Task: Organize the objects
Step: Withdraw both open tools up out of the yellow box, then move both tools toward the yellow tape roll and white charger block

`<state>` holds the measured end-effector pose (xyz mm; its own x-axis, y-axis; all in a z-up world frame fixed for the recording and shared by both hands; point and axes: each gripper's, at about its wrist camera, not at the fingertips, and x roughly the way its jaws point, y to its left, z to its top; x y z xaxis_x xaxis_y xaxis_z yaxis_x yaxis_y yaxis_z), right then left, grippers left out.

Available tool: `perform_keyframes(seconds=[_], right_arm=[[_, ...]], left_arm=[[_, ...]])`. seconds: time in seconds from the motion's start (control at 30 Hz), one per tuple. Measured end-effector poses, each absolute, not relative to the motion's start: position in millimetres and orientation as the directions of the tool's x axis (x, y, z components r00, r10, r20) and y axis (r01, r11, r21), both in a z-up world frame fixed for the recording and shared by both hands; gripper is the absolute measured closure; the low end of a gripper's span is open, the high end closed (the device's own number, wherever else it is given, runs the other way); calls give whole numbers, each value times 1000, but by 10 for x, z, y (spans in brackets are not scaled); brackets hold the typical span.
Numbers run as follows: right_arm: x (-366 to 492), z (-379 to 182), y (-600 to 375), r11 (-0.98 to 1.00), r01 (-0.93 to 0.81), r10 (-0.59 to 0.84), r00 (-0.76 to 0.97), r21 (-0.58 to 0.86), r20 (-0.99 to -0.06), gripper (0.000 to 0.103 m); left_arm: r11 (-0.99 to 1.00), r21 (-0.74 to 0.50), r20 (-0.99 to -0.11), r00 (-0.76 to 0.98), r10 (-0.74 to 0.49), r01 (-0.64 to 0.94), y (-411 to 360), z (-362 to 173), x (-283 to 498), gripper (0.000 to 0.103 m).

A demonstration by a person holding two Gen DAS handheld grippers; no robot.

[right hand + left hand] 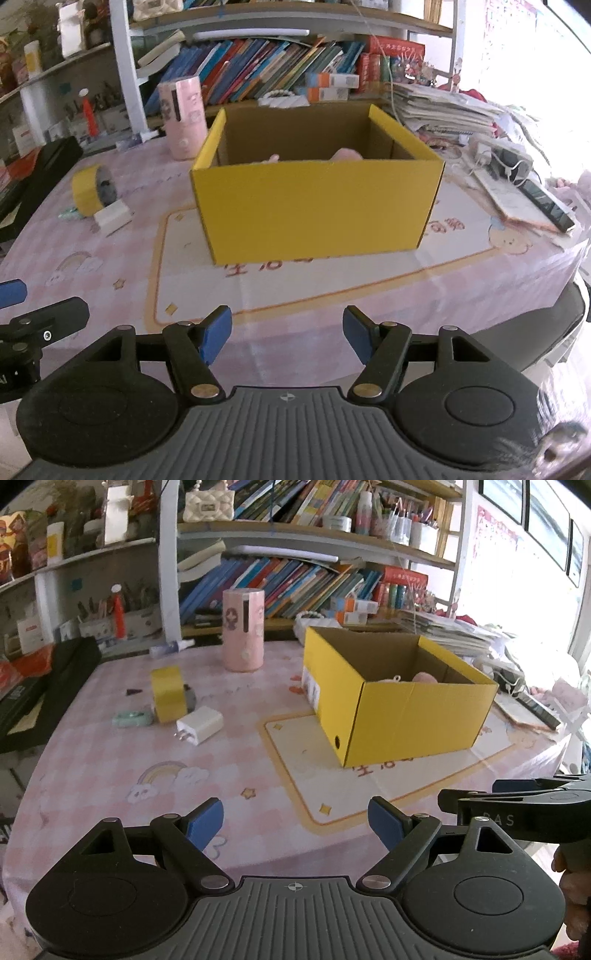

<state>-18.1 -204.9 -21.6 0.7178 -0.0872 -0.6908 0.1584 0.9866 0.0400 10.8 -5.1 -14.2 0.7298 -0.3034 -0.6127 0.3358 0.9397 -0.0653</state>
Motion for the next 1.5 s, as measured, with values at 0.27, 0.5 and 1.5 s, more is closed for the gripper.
perform_keyframes(seconds=[0.27, 0.5, 1.5], right_arm=[[-268, -213, -1875, 992, 119, -56, 719, 44, -692, 35], [-255, -179, -1714, 997, 62, -17, 728, 42, -686, 33], [-244, -134, -1131, 997, -76, 79, 733, 33, -676, 30]], left_arm=[[948, -56, -618, 735, -280, 314, 63, -133, 20, 15], [959, -44, -616, 748, -246, 280, 204, -112, -45, 15], [984, -37, -618, 770, -158, 172, 709, -84, -188, 14]])
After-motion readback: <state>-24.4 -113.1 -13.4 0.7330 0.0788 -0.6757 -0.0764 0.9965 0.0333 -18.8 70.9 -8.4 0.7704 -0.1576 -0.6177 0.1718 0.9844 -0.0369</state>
